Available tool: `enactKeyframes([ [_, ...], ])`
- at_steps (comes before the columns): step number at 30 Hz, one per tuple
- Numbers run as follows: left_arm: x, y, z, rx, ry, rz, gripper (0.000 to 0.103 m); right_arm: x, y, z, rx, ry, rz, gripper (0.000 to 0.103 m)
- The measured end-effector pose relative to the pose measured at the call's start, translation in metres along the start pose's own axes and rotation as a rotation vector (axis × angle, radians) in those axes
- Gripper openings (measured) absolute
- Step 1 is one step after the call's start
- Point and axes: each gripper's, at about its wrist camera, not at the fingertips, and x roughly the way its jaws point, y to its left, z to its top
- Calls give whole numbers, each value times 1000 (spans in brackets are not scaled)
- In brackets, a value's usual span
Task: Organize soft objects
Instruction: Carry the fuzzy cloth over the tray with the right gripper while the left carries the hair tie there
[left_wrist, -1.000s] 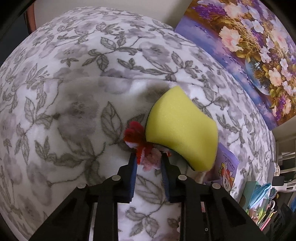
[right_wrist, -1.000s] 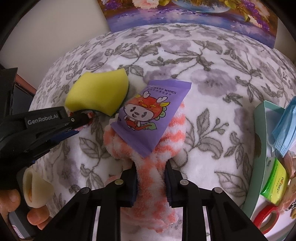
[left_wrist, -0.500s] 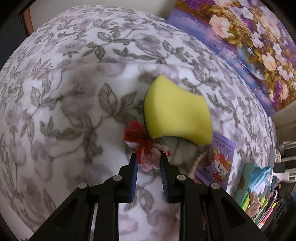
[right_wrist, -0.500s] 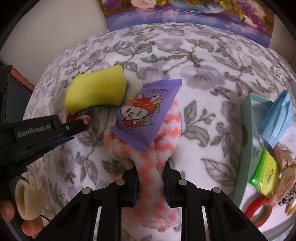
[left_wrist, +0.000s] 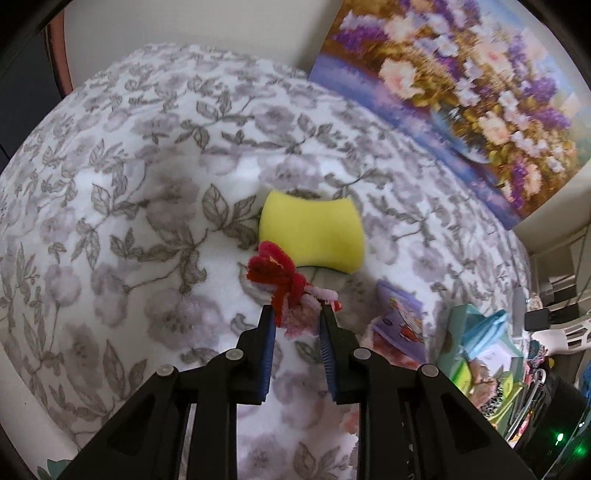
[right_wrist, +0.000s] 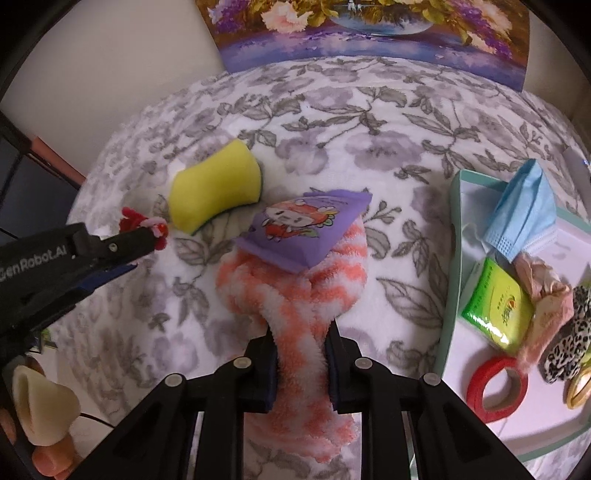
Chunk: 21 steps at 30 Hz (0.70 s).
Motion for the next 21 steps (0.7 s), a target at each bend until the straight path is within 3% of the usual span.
enactKeyframes([
  [12,-42,7,-16,-52,-96,-51,24,-42,-1,-5,18,-72,105,22],
  [21,-75,10,-14,-52,-190,-75,25,-90,0,-3,26,-208,161,22],
])
